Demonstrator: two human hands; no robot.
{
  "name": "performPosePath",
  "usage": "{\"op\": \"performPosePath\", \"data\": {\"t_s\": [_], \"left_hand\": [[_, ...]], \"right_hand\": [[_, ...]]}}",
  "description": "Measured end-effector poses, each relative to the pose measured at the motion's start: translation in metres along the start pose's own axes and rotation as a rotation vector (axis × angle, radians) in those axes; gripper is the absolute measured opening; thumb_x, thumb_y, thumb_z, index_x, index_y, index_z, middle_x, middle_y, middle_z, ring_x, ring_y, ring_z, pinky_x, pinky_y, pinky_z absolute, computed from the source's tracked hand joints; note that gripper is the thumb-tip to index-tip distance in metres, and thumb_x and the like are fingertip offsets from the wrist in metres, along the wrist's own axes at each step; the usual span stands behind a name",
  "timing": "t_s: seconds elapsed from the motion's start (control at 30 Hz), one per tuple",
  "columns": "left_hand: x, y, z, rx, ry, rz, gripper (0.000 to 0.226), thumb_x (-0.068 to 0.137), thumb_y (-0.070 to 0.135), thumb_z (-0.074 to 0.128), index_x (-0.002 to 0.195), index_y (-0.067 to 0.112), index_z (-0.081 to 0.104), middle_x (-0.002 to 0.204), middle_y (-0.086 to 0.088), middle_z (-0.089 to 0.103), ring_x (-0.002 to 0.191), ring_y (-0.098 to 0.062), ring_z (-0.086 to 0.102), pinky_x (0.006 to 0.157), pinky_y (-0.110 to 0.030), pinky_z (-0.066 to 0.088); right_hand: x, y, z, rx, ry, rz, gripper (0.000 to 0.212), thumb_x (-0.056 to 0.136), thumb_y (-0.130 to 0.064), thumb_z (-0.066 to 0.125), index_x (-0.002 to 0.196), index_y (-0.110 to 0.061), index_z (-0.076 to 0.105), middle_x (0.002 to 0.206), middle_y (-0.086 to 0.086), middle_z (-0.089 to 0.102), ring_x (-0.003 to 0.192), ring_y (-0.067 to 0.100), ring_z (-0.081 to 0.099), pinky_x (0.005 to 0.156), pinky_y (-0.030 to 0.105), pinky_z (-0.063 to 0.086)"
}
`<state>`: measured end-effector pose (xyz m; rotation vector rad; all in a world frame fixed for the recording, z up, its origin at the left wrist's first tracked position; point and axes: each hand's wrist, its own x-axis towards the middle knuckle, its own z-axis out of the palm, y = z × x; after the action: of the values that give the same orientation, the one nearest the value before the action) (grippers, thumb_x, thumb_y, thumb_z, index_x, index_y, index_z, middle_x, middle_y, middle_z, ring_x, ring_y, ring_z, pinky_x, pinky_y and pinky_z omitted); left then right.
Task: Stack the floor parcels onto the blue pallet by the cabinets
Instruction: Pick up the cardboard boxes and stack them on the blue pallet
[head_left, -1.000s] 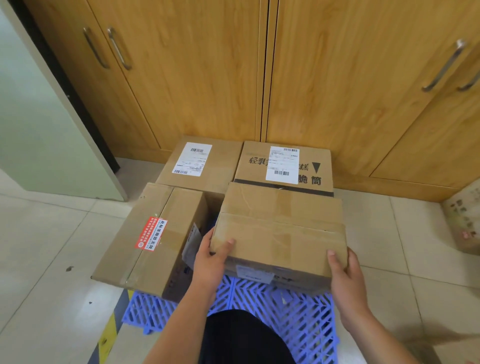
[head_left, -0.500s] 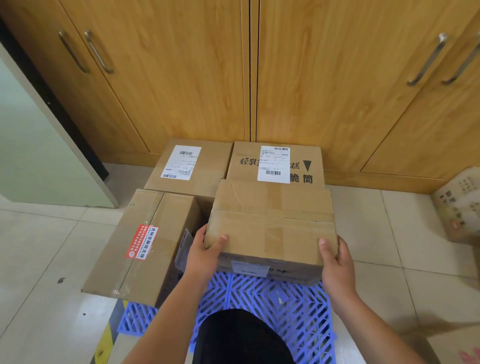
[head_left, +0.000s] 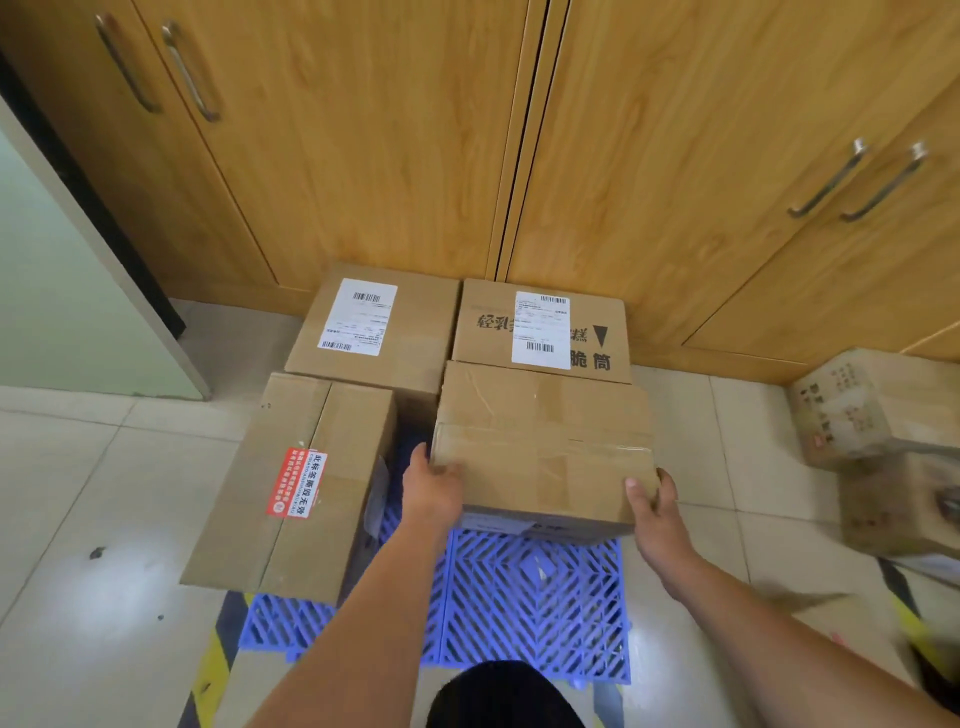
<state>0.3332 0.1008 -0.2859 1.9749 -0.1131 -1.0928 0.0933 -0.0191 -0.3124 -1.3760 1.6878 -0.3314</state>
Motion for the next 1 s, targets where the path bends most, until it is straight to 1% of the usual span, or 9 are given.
{"op": "performPosePath", "data": {"t_s": [0.07, 0.13, 0.23, 0.3, 0.5, 0.63, 0.77, 0.87, 1.0], "left_hand": [[-0.005, 0.017, -0.014, 0.075, 0.003, 0.016, 0.074, 0.095, 0.037, 0.057, 0.156, 0.022, 0.018, 0.157, -0.007, 0.033, 0.138, -0.029, 0.04, 0.111, -0.042, 0.037], [-0.019, 0.028, -0.03, 0.102, -0.008, -0.008, 0.071, 0.092, 0.032, 0.061, 0.153, 0.019, 0.028, 0.152, -0.01, 0.039, 0.131, -0.028, 0.047, 0.108, -0.041, 0.039], [-0.076, 0.03, -0.053, 0.106, -0.058, -0.104, 0.038, 0.093, 0.015, 0.061, 0.131, 0.01, 0.056, 0.1, -0.01, 0.064, 0.074, -0.021, 0.056, 0.069, -0.032, 0.046], [-0.129, 0.027, -0.074, 0.117, -0.1, -0.226, 0.027, 0.095, 0.009, 0.058, 0.122, 0.005, 0.061, 0.081, -0.007, 0.059, 0.061, -0.02, 0.048, 0.055, -0.028, 0.04], [-0.327, 0.073, -0.094, 0.178, -0.239, -0.344, 0.028, 0.095, 0.002, 0.054, 0.121, 0.01, 0.059, 0.111, -0.012, 0.061, 0.091, -0.024, 0.058, 0.079, -0.037, 0.049], [-0.445, 0.131, -0.075, 0.152, -0.337, -0.372, 0.025, 0.092, -0.004, 0.056, 0.116, -0.003, 0.062, 0.09, -0.018, 0.056, 0.067, -0.021, 0.052, 0.055, -0.024, 0.039], [-0.523, 0.179, -0.037, 0.229, -0.433, -0.295, 0.018, 0.092, 0.006, 0.06, 0.107, 0.009, 0.067, 0.094, -0.013, 0.069, 0.083, -0.025, 0.066, 0.066, -0.028, 0.05], [-0.553, 0.21, 0.0, 0.299, -0.507, -0.237, 0.015, 0.094, 0.007, 0.058, 0.107, 0.01, 0.065, 0.099, -0.012, 0.067, 0.085, -0.024, 0.064, 0.058, -0.023, 0.054], [-0.57, 0.247, 0.051, 0.399, -0.654, -0.145, 0.013, 0.094, 0.011, 0.058, 0.104, 0.015, 0.065, 0.101, -0.013, 0.067, 0.082, -0.021, 0.063, 0.074, -0.032, 0.051]], "right_hand": [[-0.006, -0.016, -0.01, -0.152, 0.073, 0.166, 0.081, 0.094, -0.052, 0.056, 0.157, -0.018, 0.017, 0.146, 0.027, 0.041, 0.126, 0.041, 0.049, 0.105, 0.047, 0.042], [-0.023, -0.04, -0.019, -0.182, 0.161, 0.231, 0.083, 0.094, -0.049, 0.057, 0.158, -0.016, 0.015, 0.148, 0.028, 0.036, 0.13, 0.044, 0.047, 0.107, 0.048, 0.04], [-0.084, -0.073, -0.03, -0.047, 0.119, 0.26, 0.077, 0.093, -0.038, 0.062, 0.154, -0.013, 0.024, 0.148, 0.025, 0.037, 0.129, 0.041, 0.049, 0.105, 0.044, 0.041], [-0.137, -0.09, -0.043, 0.009, 0.024, 0.301, 0.067, 0.093, -0.03, 0.064, 0.149, -0.01, 0.034, 0.145, 0.022, 0.044, 0.128, 0.037, 0.051, 0.104, 0.041, 0.042], [-0.307, -0.118, -0.154, 0.106, -0.09, 0.447, 0.023, 0.088, -0.013, 0.063, 0.108, -0.002, 0.067, 0.103, 0.014, 0.07, 0.102, 0.032, 0.065, 0.086, 0.036, 0.05], [-0.39, -0.136, -0.272, 0.307, -0.102, 0.518, 0.006, 0.089, -0.008, 0.06, 0.086, -0.01, 0.065, 0.071, 0.005, 0.057, 0.062, 0.016, 0.052, 0.048, 0.02, 0.042], [-0.426, -0.132, -0.376, 0.406, -0.099, 0.531, 0.013, 0.09, -0.01, 0.057, 0.081, -0.013, 0.065, 0.078, 0.01, 0.06, 0.069, 0.018, 0.054, 0.059, 0.027, 0.039], [-0.453, -0.121, -0.439, 0.483, 0.049, 0.524, 0.013, 0.095, -0.01, 0.056, 0.091, -0.013, 0.068, 0.086, 0.009, 0.067, 0.074, 0.02, 0.062, 0.068, 0.034, 0.047], [-0.498, -0.111, -0.5, 0.636, 0.25, 0.565, 0.013, 0.094, -0.006, 0.055, 0.096, 0.0, 0.067, 0.086, 0.016, 0.066, 0.074, 0.024, 0.06, 0.066, 0.032, 0.046]]}}
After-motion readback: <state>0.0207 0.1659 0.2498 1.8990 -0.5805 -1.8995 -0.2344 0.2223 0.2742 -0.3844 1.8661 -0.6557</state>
